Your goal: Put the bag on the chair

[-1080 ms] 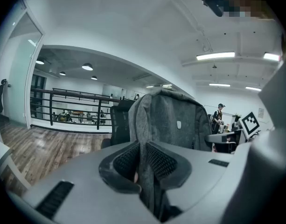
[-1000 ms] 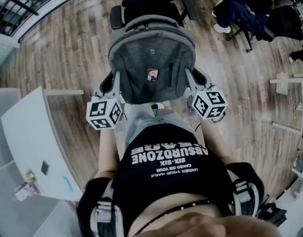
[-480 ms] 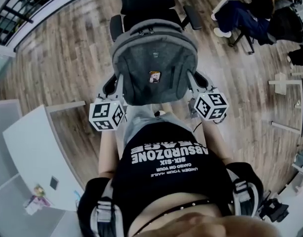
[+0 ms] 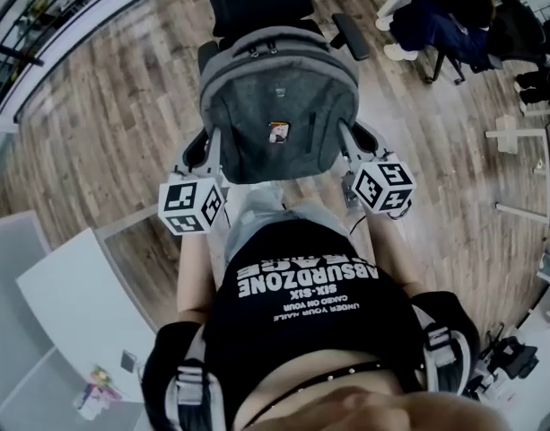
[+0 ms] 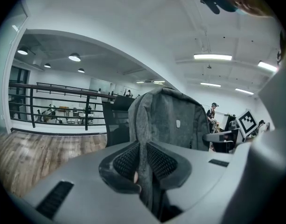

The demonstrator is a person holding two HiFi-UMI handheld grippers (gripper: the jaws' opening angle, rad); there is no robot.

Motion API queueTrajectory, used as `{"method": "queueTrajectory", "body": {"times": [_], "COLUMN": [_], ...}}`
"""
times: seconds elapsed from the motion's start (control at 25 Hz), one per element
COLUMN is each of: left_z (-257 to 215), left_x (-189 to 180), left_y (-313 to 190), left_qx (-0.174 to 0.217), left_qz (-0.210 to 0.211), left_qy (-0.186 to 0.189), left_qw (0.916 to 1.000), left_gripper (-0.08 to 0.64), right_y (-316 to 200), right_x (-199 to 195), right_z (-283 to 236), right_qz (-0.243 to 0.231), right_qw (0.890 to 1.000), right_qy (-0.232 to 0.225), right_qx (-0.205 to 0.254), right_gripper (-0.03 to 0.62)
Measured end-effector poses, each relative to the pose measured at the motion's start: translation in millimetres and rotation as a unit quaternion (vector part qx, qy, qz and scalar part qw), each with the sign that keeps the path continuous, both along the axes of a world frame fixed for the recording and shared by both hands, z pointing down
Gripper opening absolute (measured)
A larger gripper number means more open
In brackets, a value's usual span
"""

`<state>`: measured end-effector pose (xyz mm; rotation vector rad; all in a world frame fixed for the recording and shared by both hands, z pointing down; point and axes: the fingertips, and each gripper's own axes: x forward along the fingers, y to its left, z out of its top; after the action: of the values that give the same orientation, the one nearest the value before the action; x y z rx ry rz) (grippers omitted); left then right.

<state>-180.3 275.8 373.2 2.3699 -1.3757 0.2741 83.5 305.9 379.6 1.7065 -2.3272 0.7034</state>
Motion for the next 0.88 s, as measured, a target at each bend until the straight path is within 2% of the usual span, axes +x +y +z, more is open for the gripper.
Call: {"method": "queueTrajectory", "body": {"times": [0.32,0.88], "left_z": [11.1,23.0], "left_x": [-28.8,-9.7], "left_y": [-38.9,-88.4], "left_qx": [-0.004,-0.025], "left_qz": [0.012,0.040], "left_qy": [0.006,0.011], "left_qw": [0.9999,0.9988], "left_gripper": [0.061,0.061], "right_y": [-35.8,-77.0], "right_x": [-28.1,-9.9], "right_z": [2.7,13.7], "right_qz": [0.021,0.043], "right_qw": [1.000,0.999], "right_qy": [0.011,0.010], "right_qx": [0.000,-0.024], "right_gripper": [0.066,0.067]}}
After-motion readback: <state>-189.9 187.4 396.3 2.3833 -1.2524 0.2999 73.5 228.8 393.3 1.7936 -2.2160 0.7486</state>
